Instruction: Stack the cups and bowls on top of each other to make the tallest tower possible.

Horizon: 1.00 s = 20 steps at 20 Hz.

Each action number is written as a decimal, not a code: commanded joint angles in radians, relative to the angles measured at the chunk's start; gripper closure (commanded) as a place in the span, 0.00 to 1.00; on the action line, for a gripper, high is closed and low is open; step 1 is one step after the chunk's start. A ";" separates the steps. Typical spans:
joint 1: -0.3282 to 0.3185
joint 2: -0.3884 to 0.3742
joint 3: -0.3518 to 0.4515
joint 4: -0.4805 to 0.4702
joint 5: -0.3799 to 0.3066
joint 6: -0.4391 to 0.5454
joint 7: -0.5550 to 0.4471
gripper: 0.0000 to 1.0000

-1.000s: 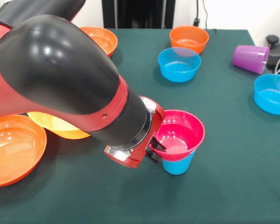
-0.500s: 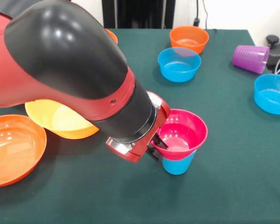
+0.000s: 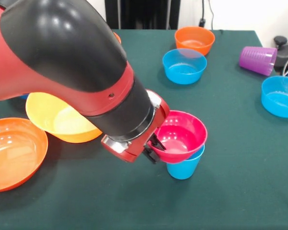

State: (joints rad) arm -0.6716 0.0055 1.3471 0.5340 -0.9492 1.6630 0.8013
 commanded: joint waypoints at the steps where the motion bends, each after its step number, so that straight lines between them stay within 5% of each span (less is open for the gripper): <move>1: 0.017 -0.032 -0.181 0.070 0.040 -0.056 0.206 1.00; 20: 0.040 -0.069 -0.338 0.155 0.214 -0.128 0.254 1.00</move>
State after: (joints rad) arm -0.6686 -0.0358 1.1366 0.5926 -0.7627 1.6210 0.8050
